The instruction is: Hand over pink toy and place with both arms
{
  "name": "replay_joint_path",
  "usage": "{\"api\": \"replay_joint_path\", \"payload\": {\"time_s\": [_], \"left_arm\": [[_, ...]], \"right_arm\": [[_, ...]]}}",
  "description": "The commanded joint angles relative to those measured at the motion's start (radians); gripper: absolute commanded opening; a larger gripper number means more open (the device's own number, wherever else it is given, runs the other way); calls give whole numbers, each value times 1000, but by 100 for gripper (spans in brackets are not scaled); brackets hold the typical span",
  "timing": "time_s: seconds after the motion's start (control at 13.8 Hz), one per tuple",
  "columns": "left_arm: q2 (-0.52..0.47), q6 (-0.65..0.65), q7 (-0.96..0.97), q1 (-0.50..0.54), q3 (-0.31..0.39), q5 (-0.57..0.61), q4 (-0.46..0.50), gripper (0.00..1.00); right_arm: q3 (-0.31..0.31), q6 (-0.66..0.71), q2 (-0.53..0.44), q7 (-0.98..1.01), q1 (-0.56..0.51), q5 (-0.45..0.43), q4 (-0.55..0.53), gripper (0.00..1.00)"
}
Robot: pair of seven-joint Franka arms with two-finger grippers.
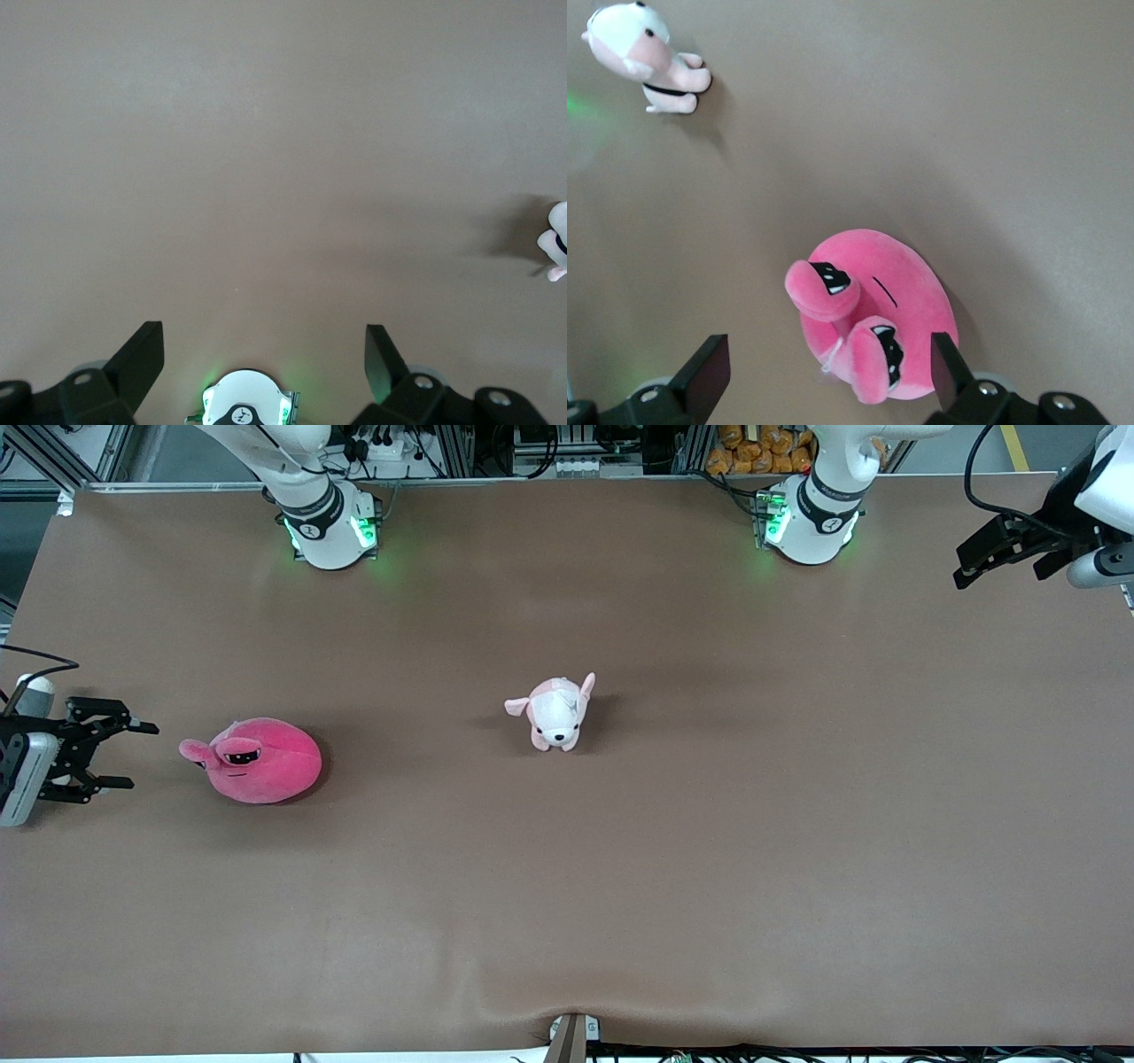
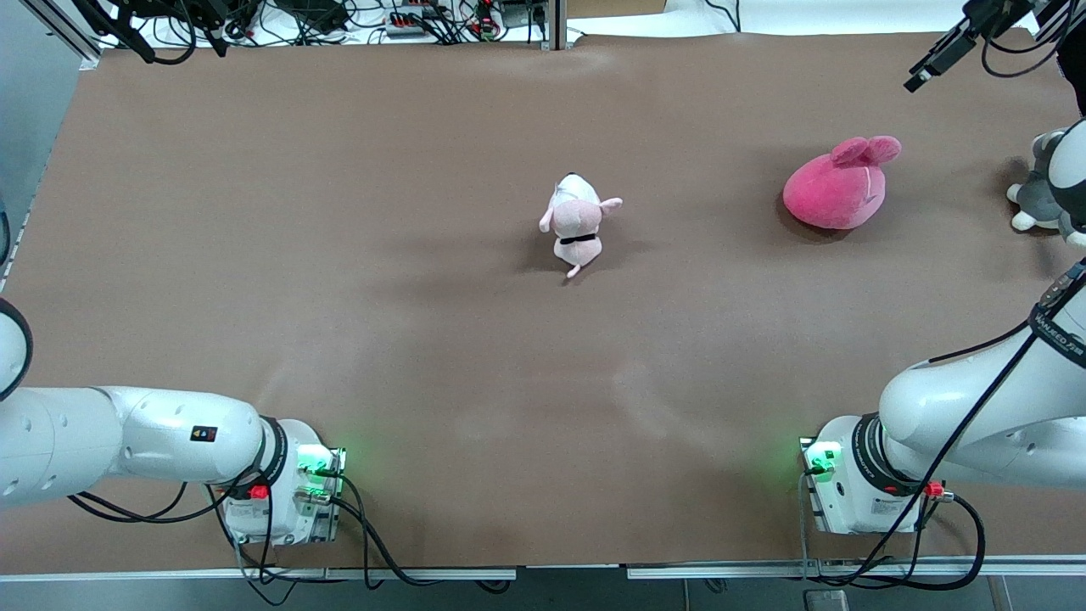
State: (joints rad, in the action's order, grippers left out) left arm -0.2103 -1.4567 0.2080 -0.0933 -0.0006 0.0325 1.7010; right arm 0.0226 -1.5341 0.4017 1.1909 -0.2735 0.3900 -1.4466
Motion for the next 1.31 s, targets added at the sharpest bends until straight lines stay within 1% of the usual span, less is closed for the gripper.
{"api": "replay_joint_path", "payload": {"time_s": [0.0,0.15,0.44,0.73,1.02,1.09,1.16,1.23], "left_arm": [[-4,1,-24,0,5,12,-11,100],[-6,36,-21,12,10,0,2,100],[17,35,-22,17,8,-11,-9,100],[19,33,-24,11,2,-2,-23,100],[23,38,-24,17,2,-3,-30,100],[23,38,-24,17,2,-3,-30,100],[23,36,-24,17,4,-3,-30,100],[23,35,-24,17,2,-3,-32,100]], "right_arm": [[0,5,-63,-133,34,-37,-8,100],[0,2,-98,-227,65,-71,-11,100],[-1,-1,-159,-420,105,-124,-17,100],[-3,-4,-236,-684,167,-233,-27,100],[-4,-27,-334,-845,212,-250,-130,100],[-4,-27,-369,-896,226,-269,-150,100],[-6,-24,-400,-953,243,-305,-164,100],[-6,-23,-411,-999,255,-353,-166,100]]}}
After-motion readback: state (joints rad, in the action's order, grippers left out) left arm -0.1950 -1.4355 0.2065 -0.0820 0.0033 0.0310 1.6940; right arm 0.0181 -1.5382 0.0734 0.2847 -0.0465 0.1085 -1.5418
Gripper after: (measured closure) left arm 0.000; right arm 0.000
